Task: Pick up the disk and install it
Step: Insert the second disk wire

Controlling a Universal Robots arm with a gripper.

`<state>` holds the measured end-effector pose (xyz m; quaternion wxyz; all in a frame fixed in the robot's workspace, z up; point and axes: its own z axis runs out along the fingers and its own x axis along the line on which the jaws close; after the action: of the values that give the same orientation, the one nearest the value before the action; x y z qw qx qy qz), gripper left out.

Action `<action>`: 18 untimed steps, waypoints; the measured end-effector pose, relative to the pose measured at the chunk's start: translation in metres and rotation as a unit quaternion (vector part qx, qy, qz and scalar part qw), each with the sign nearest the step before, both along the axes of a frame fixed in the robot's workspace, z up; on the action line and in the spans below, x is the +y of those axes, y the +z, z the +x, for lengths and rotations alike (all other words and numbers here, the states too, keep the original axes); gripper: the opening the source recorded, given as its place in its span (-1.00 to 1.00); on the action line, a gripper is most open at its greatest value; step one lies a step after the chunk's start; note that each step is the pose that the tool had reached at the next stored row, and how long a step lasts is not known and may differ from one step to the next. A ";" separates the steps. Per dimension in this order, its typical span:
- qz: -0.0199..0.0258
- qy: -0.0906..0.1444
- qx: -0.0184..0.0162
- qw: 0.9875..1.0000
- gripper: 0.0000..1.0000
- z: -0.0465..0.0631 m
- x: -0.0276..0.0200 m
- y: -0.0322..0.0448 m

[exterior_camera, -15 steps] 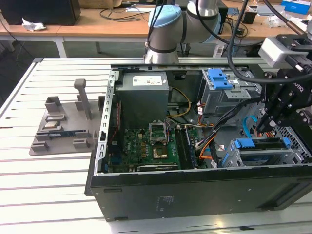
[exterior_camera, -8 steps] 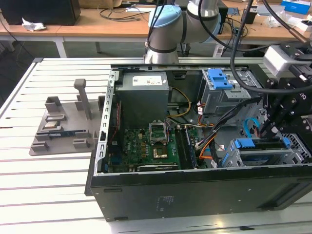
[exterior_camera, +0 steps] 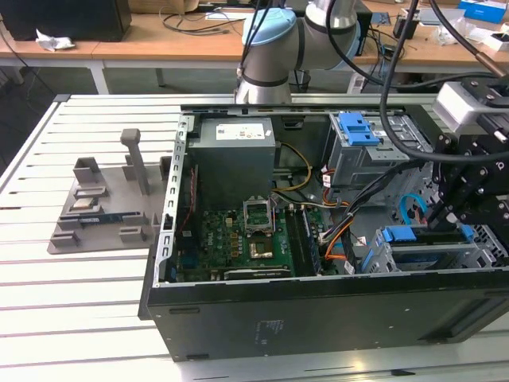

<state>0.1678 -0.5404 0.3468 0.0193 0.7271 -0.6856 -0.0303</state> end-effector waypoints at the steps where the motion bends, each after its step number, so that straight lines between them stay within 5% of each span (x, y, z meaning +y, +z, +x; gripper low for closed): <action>1: 0.000 0.000 0.000 1.000 -0.67 0.000 0.0001 -0.0007; 7: 0.004 0.000 0.000 1.000 -0.67 0.001 -0.0005 -0.0015; 9: 0.019 0.000 0.000 1.000 -0.67 0.001 -0.0014 -0.0015; 13: 0.020 0.000 0.000 1.000 -0.67 0.001 -0.0064 -0.0017; 18: 0.021 0.000 0.000 1.000 -0.67 0.001 -0.0067 -0.0023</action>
<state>0.1684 -0.5471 0.3445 0.0037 0.7273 -0.6848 -0.0449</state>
